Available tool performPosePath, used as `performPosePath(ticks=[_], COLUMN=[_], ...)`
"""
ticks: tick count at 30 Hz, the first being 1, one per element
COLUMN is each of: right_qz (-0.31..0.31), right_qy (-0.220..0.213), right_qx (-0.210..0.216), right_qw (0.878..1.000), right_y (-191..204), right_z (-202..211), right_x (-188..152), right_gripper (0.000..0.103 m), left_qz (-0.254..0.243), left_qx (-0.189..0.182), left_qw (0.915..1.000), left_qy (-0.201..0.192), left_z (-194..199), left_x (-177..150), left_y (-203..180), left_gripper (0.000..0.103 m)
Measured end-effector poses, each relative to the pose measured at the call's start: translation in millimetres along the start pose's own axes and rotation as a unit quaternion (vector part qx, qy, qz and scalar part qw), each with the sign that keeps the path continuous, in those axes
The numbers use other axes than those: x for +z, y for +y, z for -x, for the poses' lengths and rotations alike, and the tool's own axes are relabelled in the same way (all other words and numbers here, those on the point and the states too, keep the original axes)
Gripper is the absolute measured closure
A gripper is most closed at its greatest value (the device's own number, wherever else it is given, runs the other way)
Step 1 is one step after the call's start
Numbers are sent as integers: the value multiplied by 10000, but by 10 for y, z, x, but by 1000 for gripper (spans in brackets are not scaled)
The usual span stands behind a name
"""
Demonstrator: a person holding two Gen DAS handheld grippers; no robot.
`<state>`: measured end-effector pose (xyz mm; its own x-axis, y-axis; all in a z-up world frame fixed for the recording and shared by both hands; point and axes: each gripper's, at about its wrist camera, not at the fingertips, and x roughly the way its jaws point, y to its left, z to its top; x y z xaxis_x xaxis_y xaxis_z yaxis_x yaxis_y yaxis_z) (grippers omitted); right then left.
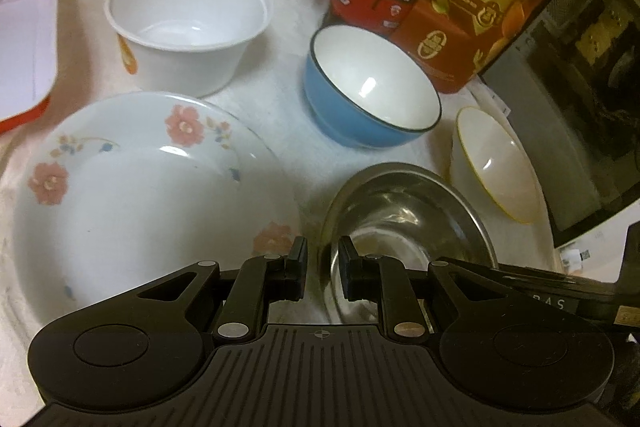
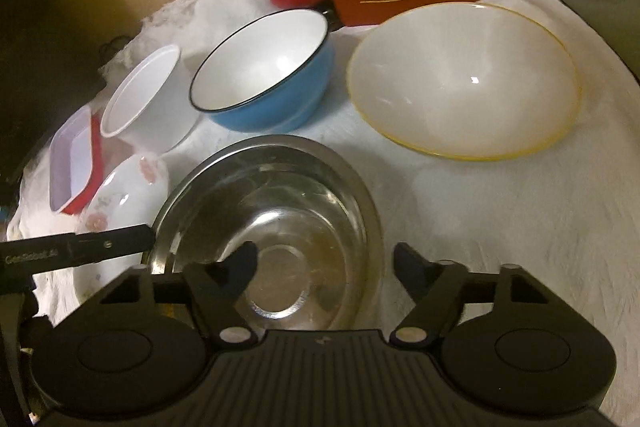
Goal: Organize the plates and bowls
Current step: 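Move the left gripper to the steel bowl rim and close on it, then lift the steel bowl with the left gripper and carry it toward the floral plate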
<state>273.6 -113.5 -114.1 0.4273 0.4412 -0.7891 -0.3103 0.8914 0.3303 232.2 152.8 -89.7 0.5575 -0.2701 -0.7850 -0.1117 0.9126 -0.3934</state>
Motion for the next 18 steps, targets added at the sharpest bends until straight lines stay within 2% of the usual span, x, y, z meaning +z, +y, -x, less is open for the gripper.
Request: performPosePath(ticks=[1,2,4,7,13,18], right_qz=[13,19,35,-20,54,42], right_qy=[49,94,118,155,63,111], right_qx=[50,104,116,180,-11,-80], right_qw=[10000,9999,9999,9997,10000,9999], right_y=[1,4,6,-23,-126,-267], right_z=[-10,-19,-14,21,187,234], right_x=[6,13,16,9,-25,-97], right_gripper=[40,41,41,41,40,40], left_qz=[-17,-39,-95,-123,-207,-148], left_qx=[-26,-42,-97,-133,-319,-482], left_qw=[10000,10000,9998,9996,9975,9961], left_qy=[36,76,109,217,588,730], left_z=[-20,-38,-53,-78,-98,-177], left_x=[1,3,6,12,-110,-177], left_y=[-23,-51,-102,-169,-333,-412], left_gripper=[82,74,65,64,64,66])
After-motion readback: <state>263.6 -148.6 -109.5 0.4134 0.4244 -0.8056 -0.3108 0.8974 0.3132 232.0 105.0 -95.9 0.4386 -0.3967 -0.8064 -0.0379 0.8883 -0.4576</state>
